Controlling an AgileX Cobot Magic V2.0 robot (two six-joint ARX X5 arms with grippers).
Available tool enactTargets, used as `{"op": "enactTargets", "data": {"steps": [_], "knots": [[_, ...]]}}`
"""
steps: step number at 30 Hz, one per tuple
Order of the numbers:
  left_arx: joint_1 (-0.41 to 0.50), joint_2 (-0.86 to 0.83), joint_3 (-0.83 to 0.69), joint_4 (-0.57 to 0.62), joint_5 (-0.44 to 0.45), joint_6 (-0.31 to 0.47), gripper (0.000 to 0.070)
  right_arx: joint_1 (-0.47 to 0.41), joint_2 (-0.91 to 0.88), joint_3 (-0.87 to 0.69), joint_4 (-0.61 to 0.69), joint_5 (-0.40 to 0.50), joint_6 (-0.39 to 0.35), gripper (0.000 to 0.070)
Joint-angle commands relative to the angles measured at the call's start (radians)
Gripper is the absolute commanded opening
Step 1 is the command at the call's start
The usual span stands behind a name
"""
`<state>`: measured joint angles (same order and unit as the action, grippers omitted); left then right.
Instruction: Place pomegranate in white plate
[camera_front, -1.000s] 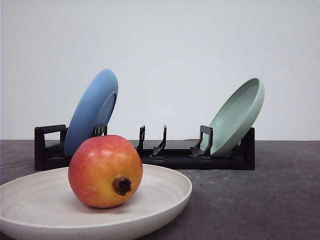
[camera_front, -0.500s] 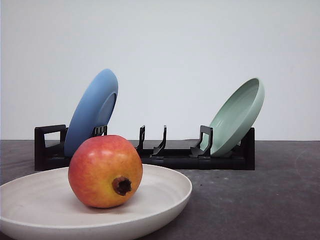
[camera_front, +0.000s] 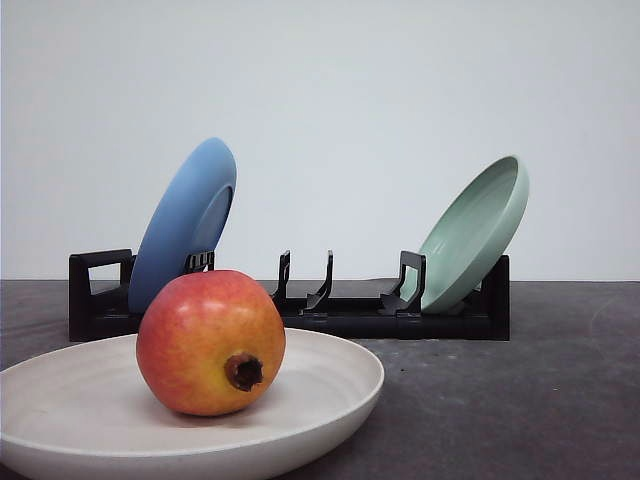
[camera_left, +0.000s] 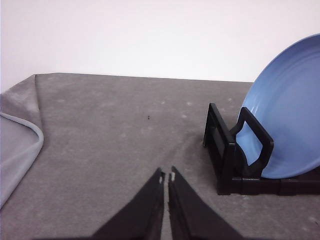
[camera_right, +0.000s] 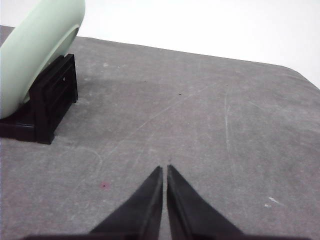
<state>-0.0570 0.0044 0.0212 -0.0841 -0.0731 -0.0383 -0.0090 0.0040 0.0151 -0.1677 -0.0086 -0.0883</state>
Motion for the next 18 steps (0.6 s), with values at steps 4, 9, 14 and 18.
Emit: {"op": "enactTargets", "data": {"steps": [4, 9, 14, 18], "knots": [[0.000, -0.002, -0.009, 0.009, 0.004, 0.000, 0.0000, 0.001, 0.000, -0.005, 0.011, 0.000, 0.010, 0.0012], [0.000, -0.002, -0.009, 0.009, 0.004, 0.000, 0.0000, 0.001, 0.000, -0.005, 0.011, 0.000, 0.010, 0.0012], [0.000, -0.002, -0.009, 0.009, 0.004, 0.000, 0.0000, 0.001, 0.000, -0.005, 0.011, 0.000, 0.010, 0.0012], [0.000, -0.002, -0.009, 0.009, 0.004, 0.000, 0.0000, 0.001, 0.000, -0.005, 0.011, 0.000, 0.010, 0.0012]]}}
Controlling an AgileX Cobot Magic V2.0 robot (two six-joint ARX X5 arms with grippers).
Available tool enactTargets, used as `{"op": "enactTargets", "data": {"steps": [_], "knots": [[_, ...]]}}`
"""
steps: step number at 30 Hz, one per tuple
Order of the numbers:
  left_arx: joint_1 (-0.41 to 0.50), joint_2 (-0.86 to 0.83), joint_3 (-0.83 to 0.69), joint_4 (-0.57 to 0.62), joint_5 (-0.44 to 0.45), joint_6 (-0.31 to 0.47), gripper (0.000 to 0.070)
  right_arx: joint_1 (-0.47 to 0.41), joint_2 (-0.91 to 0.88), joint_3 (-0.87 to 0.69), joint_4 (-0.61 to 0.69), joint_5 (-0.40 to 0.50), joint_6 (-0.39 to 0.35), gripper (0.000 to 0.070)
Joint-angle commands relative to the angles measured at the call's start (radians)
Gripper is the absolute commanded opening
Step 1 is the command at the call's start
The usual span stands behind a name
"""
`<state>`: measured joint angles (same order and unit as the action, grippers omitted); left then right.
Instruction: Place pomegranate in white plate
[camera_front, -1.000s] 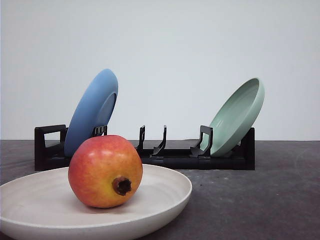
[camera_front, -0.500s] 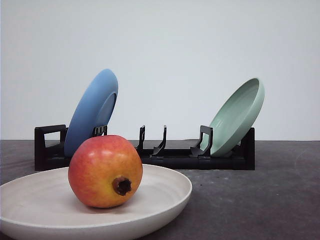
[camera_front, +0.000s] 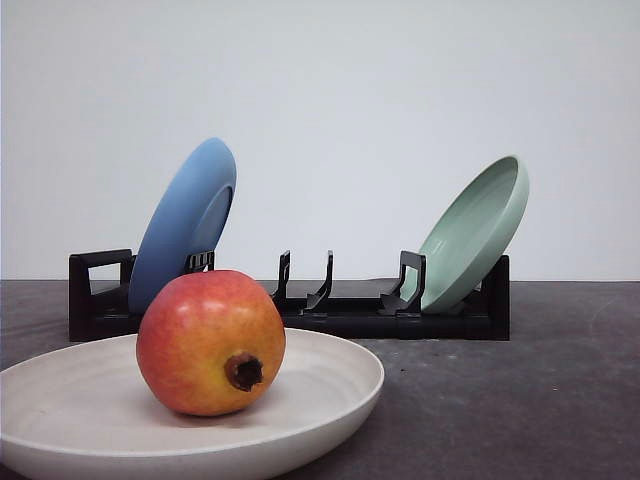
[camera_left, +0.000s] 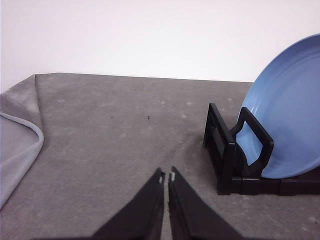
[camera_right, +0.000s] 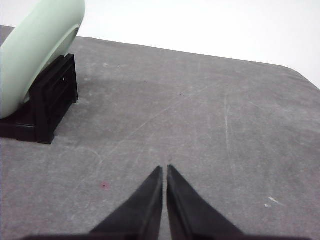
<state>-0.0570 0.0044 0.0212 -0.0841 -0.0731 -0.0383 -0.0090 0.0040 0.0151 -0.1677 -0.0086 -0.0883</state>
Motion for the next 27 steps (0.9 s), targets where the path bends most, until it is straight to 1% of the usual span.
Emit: {"op": "enactTargets", "data": {"steps": [1, 27], "knots": [[0.000, -0.002, -0.009, 0.009, 0.004, 0.000, 0.0000, 0.001, 0.000, -0.005, 0.011, 0.000, 0.010, 0.0012], [0.000, -0.002, -0.009, 0.009, 0.004, 0.000, 0.0000, 0.001, 0.000, -0.005, 0.011, 0.000, 0.010, 0.0012]]}}
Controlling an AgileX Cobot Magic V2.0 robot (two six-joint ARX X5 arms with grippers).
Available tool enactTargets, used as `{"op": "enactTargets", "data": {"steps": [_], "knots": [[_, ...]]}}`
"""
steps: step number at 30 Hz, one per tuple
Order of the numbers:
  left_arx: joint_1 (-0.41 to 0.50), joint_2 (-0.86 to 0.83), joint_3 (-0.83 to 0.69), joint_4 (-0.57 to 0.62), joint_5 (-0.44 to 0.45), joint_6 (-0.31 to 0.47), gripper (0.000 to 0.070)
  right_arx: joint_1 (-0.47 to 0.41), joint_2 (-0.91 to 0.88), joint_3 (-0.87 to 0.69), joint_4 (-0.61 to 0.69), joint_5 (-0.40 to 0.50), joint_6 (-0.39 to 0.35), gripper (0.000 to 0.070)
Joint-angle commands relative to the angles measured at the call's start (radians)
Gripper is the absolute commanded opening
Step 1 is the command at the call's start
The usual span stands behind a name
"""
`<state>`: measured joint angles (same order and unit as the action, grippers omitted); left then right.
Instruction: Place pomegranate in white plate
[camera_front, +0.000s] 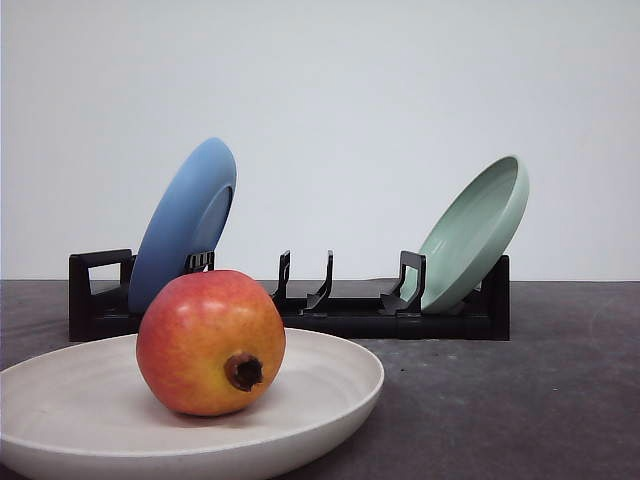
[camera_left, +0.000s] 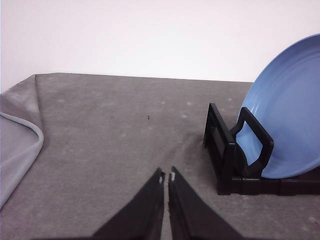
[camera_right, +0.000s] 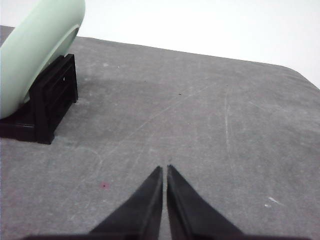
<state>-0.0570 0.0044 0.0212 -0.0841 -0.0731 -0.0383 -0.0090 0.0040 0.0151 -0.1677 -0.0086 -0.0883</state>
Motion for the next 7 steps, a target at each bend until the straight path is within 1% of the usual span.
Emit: {"op": "enactTargets", "data": {"steps": [1, 7], "knots": [[0.000, -0.002, -0.009, 0.009, 0.004, 0.000, 0.0000, 0.001, 0.000, -0.005, 0.011, 0.000, 0.010, 0.0012], [0.000, -0.002, -0.009, 0.009, 0.004, 0.000, 0.0000, 0.001, 0.000, -0.005, 0.011, 0.000, 0.010, 0.0012]]}}
